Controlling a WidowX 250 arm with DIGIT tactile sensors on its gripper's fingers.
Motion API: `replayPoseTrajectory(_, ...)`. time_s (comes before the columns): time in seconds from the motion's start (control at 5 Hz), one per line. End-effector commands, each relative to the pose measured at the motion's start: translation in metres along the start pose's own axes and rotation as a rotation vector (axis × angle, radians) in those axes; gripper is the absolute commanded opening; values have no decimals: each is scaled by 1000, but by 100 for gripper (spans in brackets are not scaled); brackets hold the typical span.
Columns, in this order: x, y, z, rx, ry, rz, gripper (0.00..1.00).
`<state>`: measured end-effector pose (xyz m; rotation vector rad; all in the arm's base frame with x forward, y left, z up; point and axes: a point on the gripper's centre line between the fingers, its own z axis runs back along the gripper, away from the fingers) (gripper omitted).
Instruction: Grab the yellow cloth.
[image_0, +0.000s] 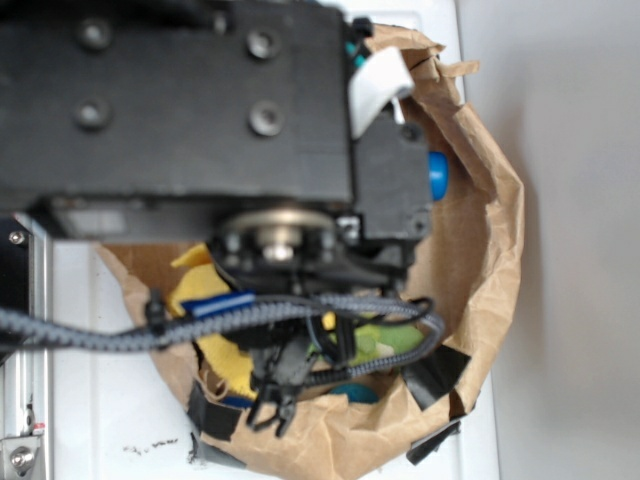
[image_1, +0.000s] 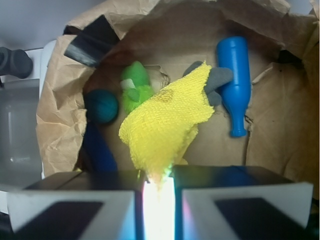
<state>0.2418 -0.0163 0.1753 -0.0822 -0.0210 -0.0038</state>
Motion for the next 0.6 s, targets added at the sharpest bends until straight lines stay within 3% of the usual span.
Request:
replayPoseTrajectory(0.0,4,35,20,-20,-65,64,0)
replayPoseTrajectory(0.4,13,34,15,-1,-80,84,0)
